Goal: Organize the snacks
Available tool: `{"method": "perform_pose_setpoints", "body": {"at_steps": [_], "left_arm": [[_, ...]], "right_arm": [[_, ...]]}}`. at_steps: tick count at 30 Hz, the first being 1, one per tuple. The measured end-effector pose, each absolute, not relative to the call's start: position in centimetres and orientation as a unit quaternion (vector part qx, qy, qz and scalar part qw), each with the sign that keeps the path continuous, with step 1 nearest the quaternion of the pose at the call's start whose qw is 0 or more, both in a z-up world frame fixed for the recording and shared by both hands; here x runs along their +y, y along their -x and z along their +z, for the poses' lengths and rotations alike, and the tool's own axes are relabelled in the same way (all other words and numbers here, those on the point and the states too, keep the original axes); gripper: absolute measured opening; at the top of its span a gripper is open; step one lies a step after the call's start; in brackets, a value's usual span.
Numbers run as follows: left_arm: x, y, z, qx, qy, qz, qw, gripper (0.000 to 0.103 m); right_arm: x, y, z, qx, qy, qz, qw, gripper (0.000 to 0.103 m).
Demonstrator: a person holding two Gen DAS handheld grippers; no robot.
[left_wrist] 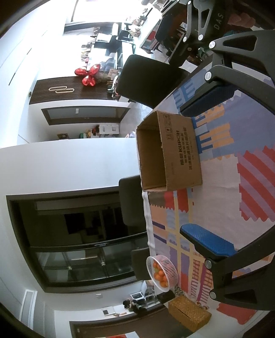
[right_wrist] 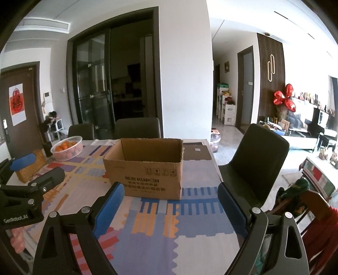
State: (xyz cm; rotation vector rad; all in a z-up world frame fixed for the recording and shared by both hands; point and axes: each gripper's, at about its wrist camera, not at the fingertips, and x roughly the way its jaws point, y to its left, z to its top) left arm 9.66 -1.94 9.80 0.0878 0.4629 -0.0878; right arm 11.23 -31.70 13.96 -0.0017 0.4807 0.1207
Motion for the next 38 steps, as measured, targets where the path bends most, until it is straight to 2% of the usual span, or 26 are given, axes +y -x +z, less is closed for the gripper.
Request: {"method": "perform_pose_setpoints", "body": {"at_steps": [38], "left_arm": [[-1.60,-9.51,10.19,0.229,-0.039,-0.042,0.972,0.103]], "right_arm": [[-31.40,-10.85,14.67,0.236,0.004,0.059,0.970,0.091]]}}
